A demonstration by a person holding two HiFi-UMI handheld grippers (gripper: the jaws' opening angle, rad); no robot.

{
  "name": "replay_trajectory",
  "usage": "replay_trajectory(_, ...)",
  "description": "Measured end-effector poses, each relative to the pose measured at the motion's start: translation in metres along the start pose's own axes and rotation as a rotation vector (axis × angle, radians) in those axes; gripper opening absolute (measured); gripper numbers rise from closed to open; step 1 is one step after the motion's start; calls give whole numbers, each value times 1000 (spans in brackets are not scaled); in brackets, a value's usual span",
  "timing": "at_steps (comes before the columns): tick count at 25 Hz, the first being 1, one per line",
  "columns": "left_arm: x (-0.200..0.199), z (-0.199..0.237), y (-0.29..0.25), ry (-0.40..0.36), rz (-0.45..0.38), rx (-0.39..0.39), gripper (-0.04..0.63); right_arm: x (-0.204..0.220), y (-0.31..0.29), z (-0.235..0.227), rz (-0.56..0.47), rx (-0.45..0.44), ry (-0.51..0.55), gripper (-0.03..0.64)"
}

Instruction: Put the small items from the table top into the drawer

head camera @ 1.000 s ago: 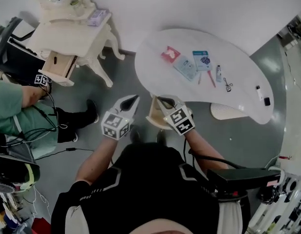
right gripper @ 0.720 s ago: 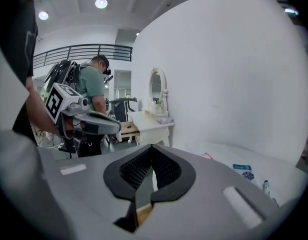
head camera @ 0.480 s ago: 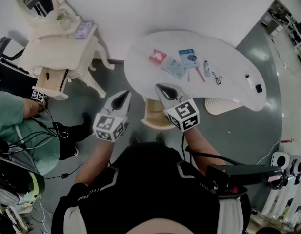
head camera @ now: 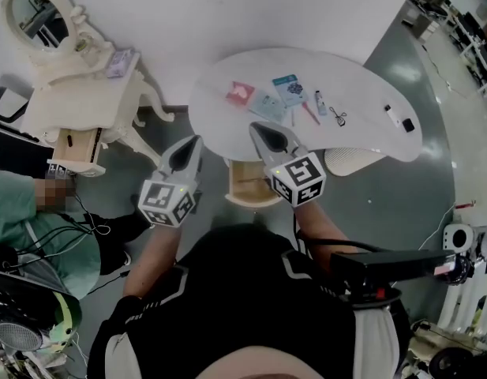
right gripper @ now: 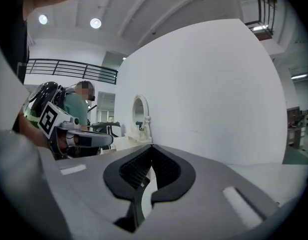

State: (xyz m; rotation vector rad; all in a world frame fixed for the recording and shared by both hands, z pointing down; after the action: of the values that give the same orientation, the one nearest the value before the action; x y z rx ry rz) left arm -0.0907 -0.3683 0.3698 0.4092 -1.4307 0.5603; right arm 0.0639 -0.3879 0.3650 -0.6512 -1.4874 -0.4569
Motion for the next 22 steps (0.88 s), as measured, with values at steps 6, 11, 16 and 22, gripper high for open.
replay_trajectory(6, -9, 0, -1, -22, -18, -11, 0, -7, 6, -13, -37, 63, -46, 2)
replay_trajectory(11, -11, 2, -5, -18, -23, -12, 0, -9, 6, -17, -41, 80, -43, 0)
replay_trajectory(16, -12, 5, -9, -18, -28, -17, 0, -9, 4, -21, -37, 90, -41, 0)
replay_trajectory(22, -14, 7, -10, -21, -31, -25, 0, -6, 5, -27, -41, 110, -60, 0)
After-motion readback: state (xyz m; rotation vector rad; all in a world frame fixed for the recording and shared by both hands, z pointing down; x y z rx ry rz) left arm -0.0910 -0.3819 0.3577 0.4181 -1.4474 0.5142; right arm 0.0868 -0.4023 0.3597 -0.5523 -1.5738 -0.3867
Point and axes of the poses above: the fingertips, and each gripper's own axes: y backward along the fingers, z to its left, x out of its underside, the point moved 3 cm from there along y, backward along the fingers, and after that the axes turned 2 degrees about x, right-handed, at the moved point
